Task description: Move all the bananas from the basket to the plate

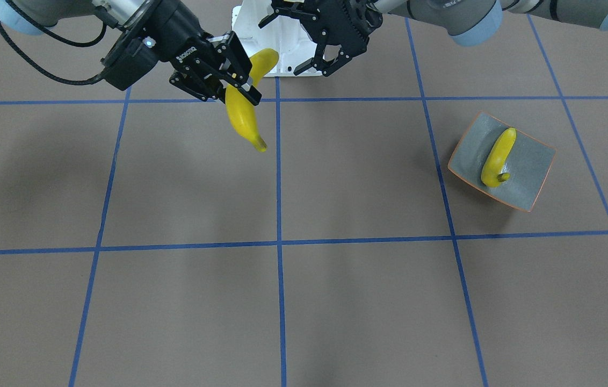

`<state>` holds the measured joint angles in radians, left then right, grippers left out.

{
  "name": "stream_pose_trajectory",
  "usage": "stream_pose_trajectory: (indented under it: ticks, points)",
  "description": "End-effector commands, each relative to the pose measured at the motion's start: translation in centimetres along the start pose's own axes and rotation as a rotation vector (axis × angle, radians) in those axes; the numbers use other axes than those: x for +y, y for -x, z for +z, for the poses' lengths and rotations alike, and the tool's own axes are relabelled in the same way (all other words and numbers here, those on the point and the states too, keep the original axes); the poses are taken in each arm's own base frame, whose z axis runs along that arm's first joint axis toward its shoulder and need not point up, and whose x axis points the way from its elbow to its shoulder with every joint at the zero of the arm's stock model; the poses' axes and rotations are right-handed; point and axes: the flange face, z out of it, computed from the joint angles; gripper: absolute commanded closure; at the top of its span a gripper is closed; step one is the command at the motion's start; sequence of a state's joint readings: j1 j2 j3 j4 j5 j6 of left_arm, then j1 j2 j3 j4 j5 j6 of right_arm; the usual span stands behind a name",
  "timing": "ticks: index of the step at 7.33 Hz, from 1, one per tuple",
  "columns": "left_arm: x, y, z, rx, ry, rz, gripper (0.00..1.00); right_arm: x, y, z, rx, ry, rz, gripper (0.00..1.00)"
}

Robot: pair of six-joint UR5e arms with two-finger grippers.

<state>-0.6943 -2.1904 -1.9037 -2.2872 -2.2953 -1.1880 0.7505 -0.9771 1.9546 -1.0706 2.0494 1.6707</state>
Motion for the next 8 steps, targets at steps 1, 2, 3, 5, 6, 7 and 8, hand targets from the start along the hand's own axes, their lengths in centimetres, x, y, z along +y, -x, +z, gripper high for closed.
stream_pose_trajectory:
  ticks: [1, 2, 3, 5, 6, 7, 8]
  points:
    - [0.2, -0.1, 0.1, 0.003, 0.004, 0.0, 0.0, 1.9, 0.6, 1.0, -0.001, 0.006, -0.004, 1.0]
    - [0.1, 0.0, 0.0, -0.001, -0.006, 0.0, 0.03, 2.1, 0.8, 0.9, -0.006, 0.01, -0.008, 1.0]
    - [-0.1, 0.0, 0.1, -0.009, -0.03, -0.011, 0.19, 2.4, 0.8, 0.6, -0.011, 0.014, -0.011, 1.0]
    - [-0.1, -0.2, -0.2, 0.013, -0.049, -0.012, 0.5, 2.8, 1.1, 0.1, -0.022, 0.022, -0.018, 1.0]
    - [0.0, -0.3, -0.3, 0.014, -0.049, -0.012, 0.7, 2.9, 1.2, 0.0, -0.026, 0.023, -0.02, 1.0]
    - [0.0, -0.5, -0.3, 0.02, -0.048, -0.008, 0.92, 2.9, 1.3, 0.0, -0.027, 0.024, -0.024, 1.0]
    - [0.2, -0.8, -0.6, 0.024, -0.05, -0.004, 1.0, 2.9, 1.5, 0.0, -0.03, 0.022, -0.031, 0.95]
